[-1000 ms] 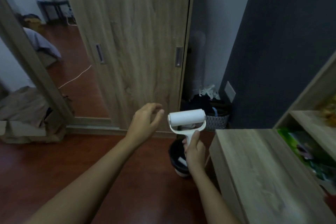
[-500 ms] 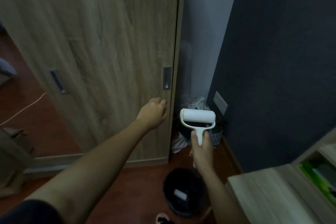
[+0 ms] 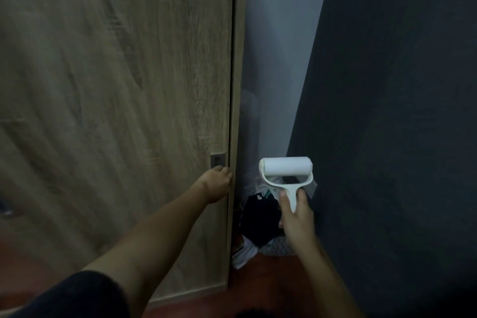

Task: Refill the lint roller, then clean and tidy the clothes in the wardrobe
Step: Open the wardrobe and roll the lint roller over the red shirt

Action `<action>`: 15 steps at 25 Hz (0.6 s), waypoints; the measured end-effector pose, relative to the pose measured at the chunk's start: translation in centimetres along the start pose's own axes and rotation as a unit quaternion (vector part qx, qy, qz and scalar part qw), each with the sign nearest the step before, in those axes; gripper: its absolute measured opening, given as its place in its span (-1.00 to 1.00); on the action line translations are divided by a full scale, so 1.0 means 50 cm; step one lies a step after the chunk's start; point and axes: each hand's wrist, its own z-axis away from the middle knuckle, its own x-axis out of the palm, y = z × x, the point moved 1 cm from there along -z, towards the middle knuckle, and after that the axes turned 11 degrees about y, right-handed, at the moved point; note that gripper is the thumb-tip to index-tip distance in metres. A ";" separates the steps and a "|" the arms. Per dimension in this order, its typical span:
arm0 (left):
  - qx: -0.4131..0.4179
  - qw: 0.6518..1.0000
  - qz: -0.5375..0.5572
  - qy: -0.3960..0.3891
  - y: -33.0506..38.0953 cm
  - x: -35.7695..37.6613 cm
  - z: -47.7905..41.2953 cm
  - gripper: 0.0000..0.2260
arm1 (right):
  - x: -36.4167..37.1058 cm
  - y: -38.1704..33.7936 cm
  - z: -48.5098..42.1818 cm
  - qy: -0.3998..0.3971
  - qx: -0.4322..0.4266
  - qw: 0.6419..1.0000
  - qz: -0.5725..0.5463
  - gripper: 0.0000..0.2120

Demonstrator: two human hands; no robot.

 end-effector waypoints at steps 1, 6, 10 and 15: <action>0.000 1.000 0.004 -0.007 -0.010 0.007 -0.015 -0.67 | 0.006 0.006 -0.011 0.003 0.002 1.000 -0.001 -0.94; 0.027 0.999 0.029 -0.007 -0.041 0.043 -0.030 -0.67 | 0.033 0.027 -0.043 0.015 0.023 0.999 -0.019 -0.96; 0.045 0.999 0.008 0.010 -0.052 0.086 0.002 -0.65 | 0.073 0.019 -0.043 0.014 0.026 0.999 -0.024 -0.93; 0.037 0.995 0.015 0.087 -0.072 0.144 0.057 -0.71 | 0.137 0.010 -0.013 -0.024 -0.002 1.000 -0.016 -0.92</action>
